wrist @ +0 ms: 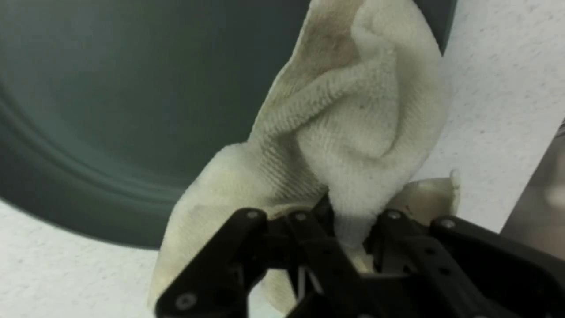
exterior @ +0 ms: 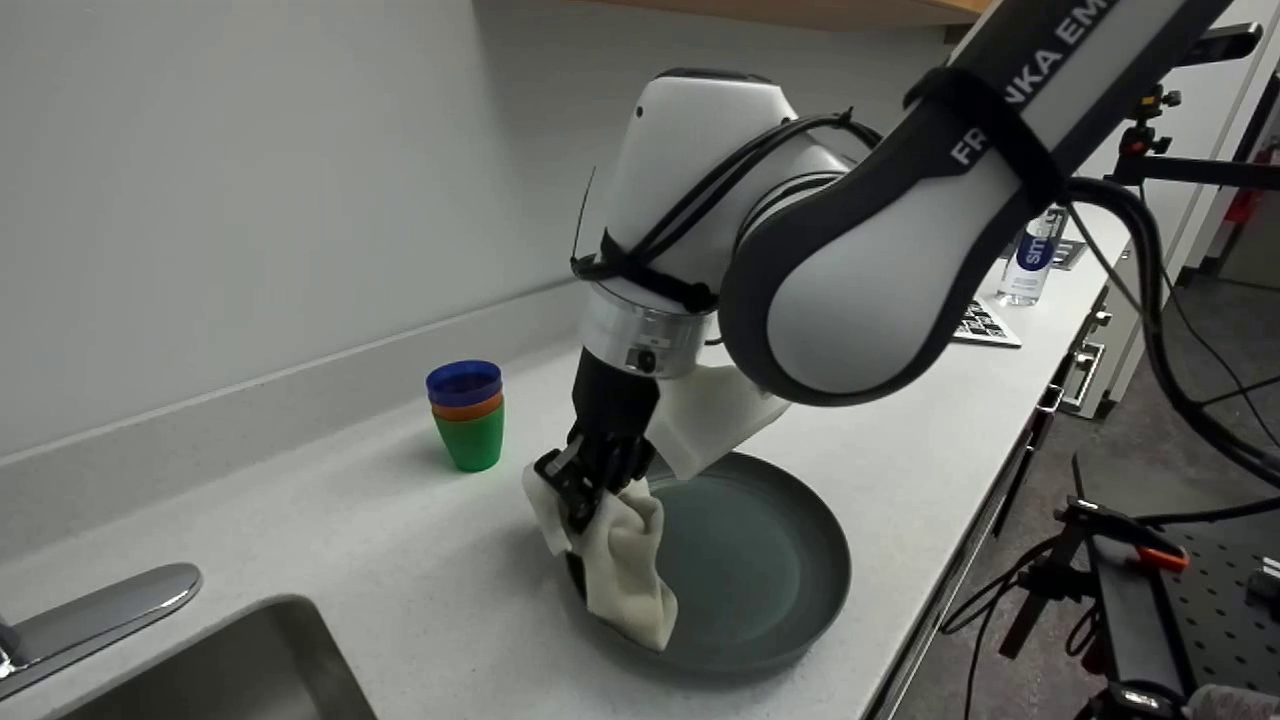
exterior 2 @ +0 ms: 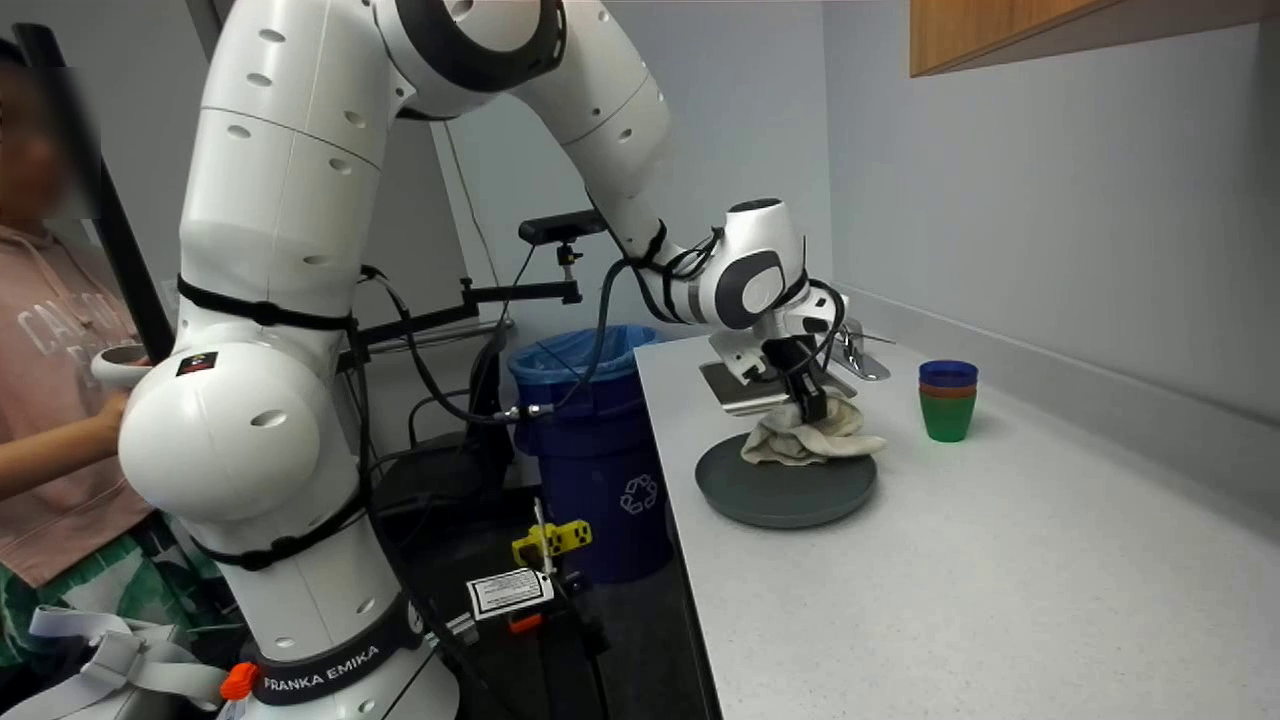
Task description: Use the white towel to wipe the plate
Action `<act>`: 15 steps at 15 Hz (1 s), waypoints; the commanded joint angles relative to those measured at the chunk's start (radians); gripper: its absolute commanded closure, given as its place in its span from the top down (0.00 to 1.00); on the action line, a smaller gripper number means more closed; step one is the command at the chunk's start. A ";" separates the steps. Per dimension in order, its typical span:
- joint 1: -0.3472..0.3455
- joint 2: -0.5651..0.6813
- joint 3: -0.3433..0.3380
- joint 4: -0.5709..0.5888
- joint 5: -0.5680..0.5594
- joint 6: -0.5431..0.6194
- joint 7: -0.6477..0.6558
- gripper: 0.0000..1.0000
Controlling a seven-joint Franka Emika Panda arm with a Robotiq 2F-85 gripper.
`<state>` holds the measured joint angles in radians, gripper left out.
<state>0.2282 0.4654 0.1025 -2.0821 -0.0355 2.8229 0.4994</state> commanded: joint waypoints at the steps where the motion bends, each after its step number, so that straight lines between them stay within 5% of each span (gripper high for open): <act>1: -0.088 -0.012 0.105 -0.037 0.151 0.001 -0.209 0.03; 6: -0.049 -0.063 0.021 -0.103 0.158 -0.053 -0.170 0.03; 11: 0.050 -0.148 -0.124 -0.174 0.067 -0.114 0.023 0.03; 15: 0.071 -0.186 -0.170 -0.203 -0.005 -0.101 0.115 0.03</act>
<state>0.2723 0.3387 -0.0331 -2.2441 0.0068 2.7313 0.5476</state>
